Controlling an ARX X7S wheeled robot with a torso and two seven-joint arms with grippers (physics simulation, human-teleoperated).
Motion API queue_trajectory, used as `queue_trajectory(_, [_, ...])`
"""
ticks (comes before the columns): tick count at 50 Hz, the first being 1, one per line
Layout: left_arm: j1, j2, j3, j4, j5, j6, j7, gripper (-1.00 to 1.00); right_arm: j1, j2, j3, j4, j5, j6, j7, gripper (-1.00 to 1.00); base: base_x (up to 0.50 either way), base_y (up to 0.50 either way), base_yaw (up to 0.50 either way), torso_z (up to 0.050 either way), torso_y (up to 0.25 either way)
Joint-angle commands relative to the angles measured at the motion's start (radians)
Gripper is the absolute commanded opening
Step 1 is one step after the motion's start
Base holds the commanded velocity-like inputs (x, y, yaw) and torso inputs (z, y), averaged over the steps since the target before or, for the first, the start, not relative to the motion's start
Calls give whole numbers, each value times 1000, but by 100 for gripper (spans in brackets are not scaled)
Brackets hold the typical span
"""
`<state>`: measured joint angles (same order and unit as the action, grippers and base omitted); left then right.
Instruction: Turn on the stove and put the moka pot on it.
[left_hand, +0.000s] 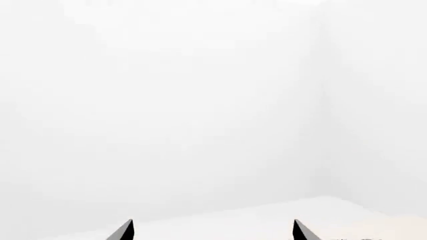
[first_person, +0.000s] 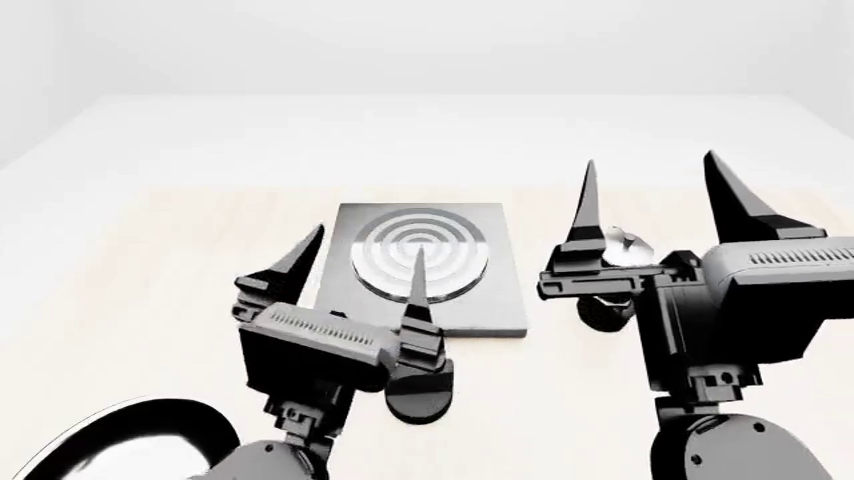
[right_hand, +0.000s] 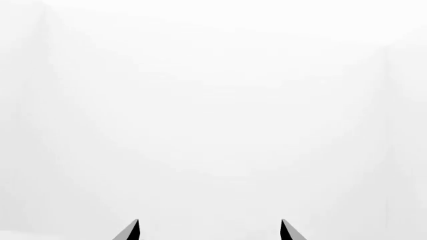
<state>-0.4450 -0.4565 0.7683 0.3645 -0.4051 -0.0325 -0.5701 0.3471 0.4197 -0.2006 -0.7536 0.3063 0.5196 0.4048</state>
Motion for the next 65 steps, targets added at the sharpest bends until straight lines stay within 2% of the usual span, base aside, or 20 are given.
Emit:
queue_trajectory(1, [55, -126, -57, 237, 157, 5, -144, 100, 7, 1, 10, 166, -22, -64, -18, 100, 0, 0, 0, 0, 0])
queue_trajectory(6, [96, -172, -89, 311, 174, 60, -169, 100, 8, -5, 6, 269, -32, -109, -34, 100, 0, 0, 0, 0, 0])
queue_trajectory(15, [158, -246, -135, 447, 220, 32, -240, 100, 0, -24, 2, 473, -58, -206, -53, 100, 0, 0, 0, 0, 0])
queue_trajectory(24, [216, -290, -172, 447, 233, 79, -275, 100, -44, -20, 22, 571, -65, -271, -51, 100, 0, 0, 0, 0, 0])
queue_trajectory(40, [235, -301, -191, 440, 224, 93, -289, 100, -138, -4, 53, 617, -64, -345, -45, 100, 0, 0, 0, 0, 0])
queue_trajectory(65, [223, -292, -182, 450, 219, 70, -279, 100, -160, -32, 45, 782, -71, -449, -61, 100, 0, 0, 0, 0, 0])
